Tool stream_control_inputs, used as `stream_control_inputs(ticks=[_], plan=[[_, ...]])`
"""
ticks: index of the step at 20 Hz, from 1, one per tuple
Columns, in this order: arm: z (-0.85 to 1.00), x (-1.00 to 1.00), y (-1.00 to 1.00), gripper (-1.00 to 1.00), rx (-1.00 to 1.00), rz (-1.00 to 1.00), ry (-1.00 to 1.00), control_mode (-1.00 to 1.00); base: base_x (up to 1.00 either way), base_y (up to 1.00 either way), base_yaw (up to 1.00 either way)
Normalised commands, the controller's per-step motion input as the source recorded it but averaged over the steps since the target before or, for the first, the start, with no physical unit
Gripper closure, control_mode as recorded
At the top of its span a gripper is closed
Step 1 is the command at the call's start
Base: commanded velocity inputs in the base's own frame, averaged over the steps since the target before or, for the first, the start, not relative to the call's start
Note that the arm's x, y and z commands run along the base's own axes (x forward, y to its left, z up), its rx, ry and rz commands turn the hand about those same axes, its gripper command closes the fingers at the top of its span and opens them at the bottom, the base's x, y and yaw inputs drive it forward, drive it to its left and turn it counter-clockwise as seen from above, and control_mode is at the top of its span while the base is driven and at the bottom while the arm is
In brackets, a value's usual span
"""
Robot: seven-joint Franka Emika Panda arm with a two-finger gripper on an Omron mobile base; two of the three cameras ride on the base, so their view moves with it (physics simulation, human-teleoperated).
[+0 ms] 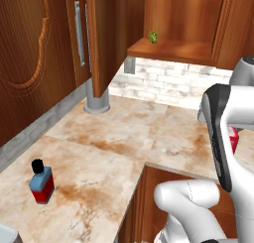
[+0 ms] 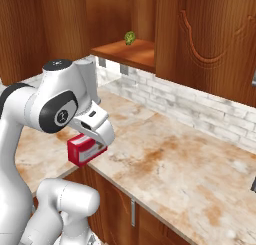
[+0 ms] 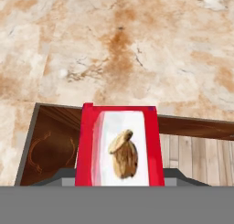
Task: Pick the canned food and boxed food from the counter and place them in the cabinets closest to them.
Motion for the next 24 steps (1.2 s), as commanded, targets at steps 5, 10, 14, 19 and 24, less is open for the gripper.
stream_control_inputs(ticks=[5, 10, 14, 19, 24], plan=[[0.00, 0.00, 0.00, 1.00, 0.00, 0.00, 0.00, 1.00, 0.81, 0.13, -0.01], [0.00, 0.00, 0.00, 1.00, 0.00, 0.00, 0.00, 1.00, 0.88, 0.09, -0.01], [0.00, 0.00, 0.00, 1.00, 0.00, 0.00, 0.00, 1.00, 0.90, 0.01, -0.01], [0.00, 0.00, 0.00, 1.00, 0.00, 0.00, 0.00, -1.00, 0.08, 0.00, 0.00], [0.25, 0.22, 0.12, 1.00, 0.00, 0.00, -0.05, -1.00, 0.00, 0.00, 0.00]])
